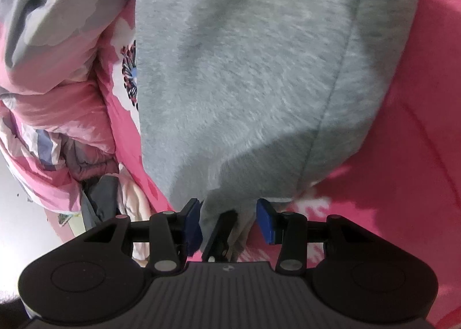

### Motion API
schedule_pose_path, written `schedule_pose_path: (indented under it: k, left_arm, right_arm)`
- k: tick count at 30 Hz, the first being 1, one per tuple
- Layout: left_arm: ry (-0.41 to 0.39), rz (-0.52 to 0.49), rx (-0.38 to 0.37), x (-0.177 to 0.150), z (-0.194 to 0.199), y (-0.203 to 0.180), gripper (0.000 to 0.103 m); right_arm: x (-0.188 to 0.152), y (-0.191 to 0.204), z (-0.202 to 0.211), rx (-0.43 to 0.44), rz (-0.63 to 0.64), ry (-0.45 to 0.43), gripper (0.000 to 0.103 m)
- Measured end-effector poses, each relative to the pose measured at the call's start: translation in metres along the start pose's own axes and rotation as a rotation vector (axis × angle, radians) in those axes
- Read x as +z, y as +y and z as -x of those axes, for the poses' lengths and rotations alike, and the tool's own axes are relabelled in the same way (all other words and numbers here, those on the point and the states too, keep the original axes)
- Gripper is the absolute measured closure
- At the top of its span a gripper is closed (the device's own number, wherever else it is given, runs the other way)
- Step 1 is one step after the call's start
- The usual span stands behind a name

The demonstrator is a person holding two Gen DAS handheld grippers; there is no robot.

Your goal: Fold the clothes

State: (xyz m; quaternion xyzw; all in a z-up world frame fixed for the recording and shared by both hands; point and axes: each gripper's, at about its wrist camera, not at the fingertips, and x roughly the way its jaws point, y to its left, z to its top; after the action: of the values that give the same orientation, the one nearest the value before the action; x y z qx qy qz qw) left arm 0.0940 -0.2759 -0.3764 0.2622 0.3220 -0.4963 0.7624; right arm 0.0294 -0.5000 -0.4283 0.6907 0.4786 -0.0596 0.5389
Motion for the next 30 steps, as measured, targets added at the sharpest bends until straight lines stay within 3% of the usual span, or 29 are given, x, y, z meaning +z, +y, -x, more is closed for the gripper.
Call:
schedule_pose_path:
  k: [4,9,15,19,21,24,28,30]
  left_arm:
    - [-0.014,-0.001,0.003,-0.001,0.003,0.0,0.089]
    - [-0.018,0.014,-0.011,0.0,0.005,0.003,0.087]
    - [-0.002,0.022,0.0,0.003,-0.005,0.004,0.082]
    - [-0.038,-0.039,0.041,0.0,-0.002,-0.005,0.092]
    - [-0.056,-0.058,0.057,-0.002,0.003,-0.009,0.093]
    - [-0.069,-0.072,0.079,-0.005,0.006,-0.011,0.094]
    - [-0.068,-0.059,0.094,-0.004,0.005,-0.008,0.095]
    - [-0.072,-0.059,0.096,-0.004,0.006,-0.008,0.095]
  right_arm:
    - [-0.005,0.0,0.001,0.046,0.013,-0.062,0.057]
    - [-0.014,-0.003,0.005,0.125,0.06,-0.152,0.069]
    - [-0.012,-0.01,0.006,0.171,0.078,-0.187,0.074]
    - [-0.006,-0.015,0.002,0.155,0.068,-0.188,0.074]
    - [-0.01,-0.005,0.005,0.169,0.17,-0.224,0.075]
    - [-0.021,0.022,0.007,0.113,0.465,-0.273,0.075]
    - [-0.008,0.003,-0.002,0.093,0.324,-0.165,0.072]
    - [-0.005,-0.005,-0.002,0.096,0.278,-0.154,0.072]
